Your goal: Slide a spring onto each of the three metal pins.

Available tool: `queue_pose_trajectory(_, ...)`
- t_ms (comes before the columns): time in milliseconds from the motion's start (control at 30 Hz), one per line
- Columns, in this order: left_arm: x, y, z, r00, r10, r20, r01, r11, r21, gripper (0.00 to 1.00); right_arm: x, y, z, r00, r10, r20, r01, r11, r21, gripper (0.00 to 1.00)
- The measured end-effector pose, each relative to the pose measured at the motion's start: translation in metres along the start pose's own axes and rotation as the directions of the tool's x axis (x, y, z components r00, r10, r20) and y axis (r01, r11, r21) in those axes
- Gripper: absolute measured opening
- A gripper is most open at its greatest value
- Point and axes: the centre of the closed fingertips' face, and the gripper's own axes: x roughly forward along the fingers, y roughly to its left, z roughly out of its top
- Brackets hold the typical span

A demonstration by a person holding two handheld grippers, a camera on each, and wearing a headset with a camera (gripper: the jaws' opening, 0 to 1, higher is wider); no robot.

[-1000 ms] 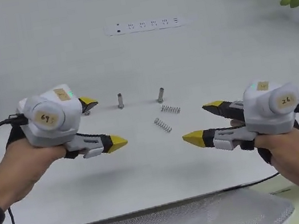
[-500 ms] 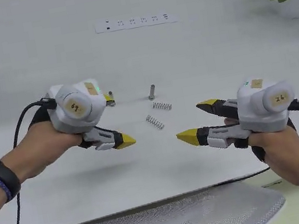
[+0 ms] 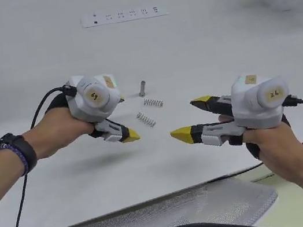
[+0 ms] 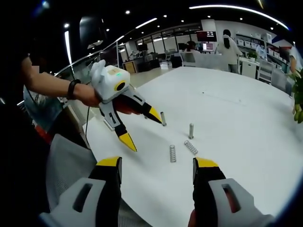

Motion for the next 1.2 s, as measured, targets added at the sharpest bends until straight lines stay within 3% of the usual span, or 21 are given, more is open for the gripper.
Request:
queue_pose_trajectory(167,0.016,-0.001,-0.003,0.9995,-0.027,-0.017,0.027,1.0,-0.004,0.55,0.0,-0.001,-0.003,1.0,0.003,-0.007,-0.003,1.0,0.006,0.6)
queue_pose_trajectory(333,0.033,0.0,-0.015,0.996,-0.055,-0.071,0.056,0.998,0.008,0.53,0.003,0.001,-0.004,0.9998,0.012,-0.015,-0.012,1.0,0.009,0.6)
queue_pose_trajectory(533,0.044,0.003,-0.015,0.9946,-0.075,-0.072,0.074,0.997,-0.014,0.52,0.004,-0.001,-0.004,0.9998,0.016,-0.015,-0.015,1.0,0.013,0.6)
queue_pose_trajectory(767,0.06,-0.004,-0.008,0.9925,-0.107,-0.059,0.106,0.994,-0.011,0.48,0.005,-0.004,-0.008,0.9995,0.019,-0.024,-0.019,1.0,0.023,0.59)
queue_pose_trajectory(933,0.071,-0.01,-0.015,0.9881,-0.133,-0.077,0.132,0.991,-0.012,0.46,0.004,-0.007,-0.011,0.9994,0.02,-0.028,-0.019,0.999,0.032,0.59)
queue_pose_trajectory(1200,0.071,-0.01,-0.022,0.9863,-0.133,-0.098,0.133,0.991,-0.005,0.4,0.002,-0.009,-0.016,0.9993,0.017,-0.032,-0.016,0.999,0.044,0.58)
